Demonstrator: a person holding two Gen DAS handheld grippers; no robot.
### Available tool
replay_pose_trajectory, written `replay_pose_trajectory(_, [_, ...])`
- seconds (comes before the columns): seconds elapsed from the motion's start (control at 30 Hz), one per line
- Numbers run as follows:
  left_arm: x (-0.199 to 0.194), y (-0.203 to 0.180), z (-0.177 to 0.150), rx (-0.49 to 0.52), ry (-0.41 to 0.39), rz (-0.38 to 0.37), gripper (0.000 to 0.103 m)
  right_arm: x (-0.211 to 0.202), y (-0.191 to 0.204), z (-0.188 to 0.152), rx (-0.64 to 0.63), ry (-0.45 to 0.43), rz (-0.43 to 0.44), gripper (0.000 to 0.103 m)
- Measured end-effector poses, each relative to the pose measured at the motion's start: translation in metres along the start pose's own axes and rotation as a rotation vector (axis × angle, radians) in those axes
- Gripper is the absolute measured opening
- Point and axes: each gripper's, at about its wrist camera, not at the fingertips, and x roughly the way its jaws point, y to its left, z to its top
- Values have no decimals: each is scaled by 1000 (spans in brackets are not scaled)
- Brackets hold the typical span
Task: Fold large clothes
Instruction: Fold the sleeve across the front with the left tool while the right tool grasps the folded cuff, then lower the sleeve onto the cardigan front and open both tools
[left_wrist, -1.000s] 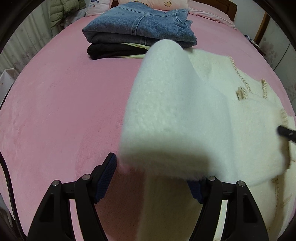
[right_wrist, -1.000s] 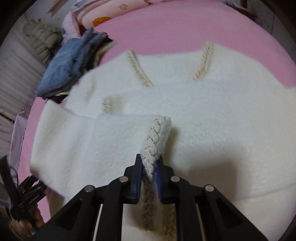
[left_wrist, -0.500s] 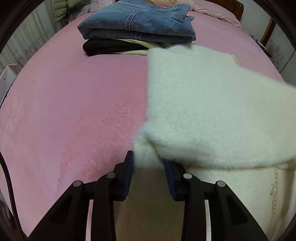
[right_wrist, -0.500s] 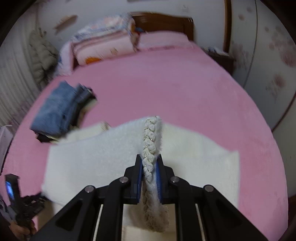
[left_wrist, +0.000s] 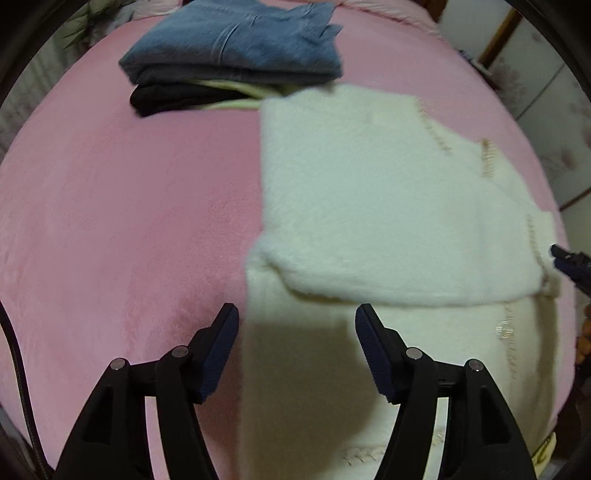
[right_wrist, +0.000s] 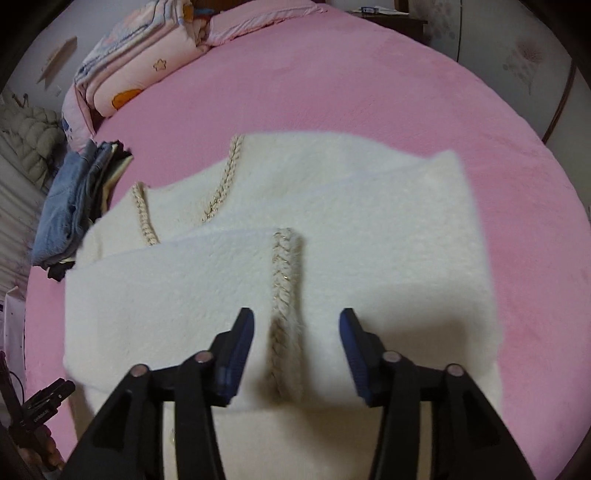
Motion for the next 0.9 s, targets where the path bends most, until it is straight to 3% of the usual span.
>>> replay_pose_trajectory(0.07, [-9, 3, 7, -15, -40, -28, 77, -6, -7, -6, 8, 18, 24, 55])
replay_pose_trajectory(0.23, [13, 13, 46, -104, -87, -21, 77, 7, -7, -24, 30, 105, 88, 55])
replay_pose_trajectory(0.47, [78, 19, 90, -175, -28, -16, 77, 23, 8, -28, 10, 99, 162, 54])
replay_pose_trajectory(0.5, [80, 17, 92, -177, -39, -17, 76, 25, 12, -26, -9, 100, 156, 45])
replay_pose_trajectory(0.53, [80, 14, 95, -174, -52, -19, 69, 28, 17, -26, -47, 102, 128, 36])
replay_pose_trajectory(0.57, [80, 10, 96, -161, -61, -27, 45, 30, 22, -26, -89, 104, 89, 29])
replay_pose_trajectory(0.6, [79, 5, 98, -140, -63, -4, 32, 32, 26, -26, -127, 102, 54, 18])
replay_pose_trajectory(0.67, [71, -7, 98, -89, -116, 77, 12, 30, 27, -26, -161, 81, 45, 16])
replay_pose_trajectory(0.8, [59, -15, 88, -79, -214, 152, 11, 13, 34, -20, -211, -44, 9, 15])
replay_pose_trajectory(0.87, [74, -15, 85, -79, -183, 170, 12, 20, 33, -18, -204, -56, -7, 15])
replay_pose_trajectory(0.9, [81, -17, 84, -65, -171, 185, 14, 36, 30, -21, -197, -12, -33, 15])
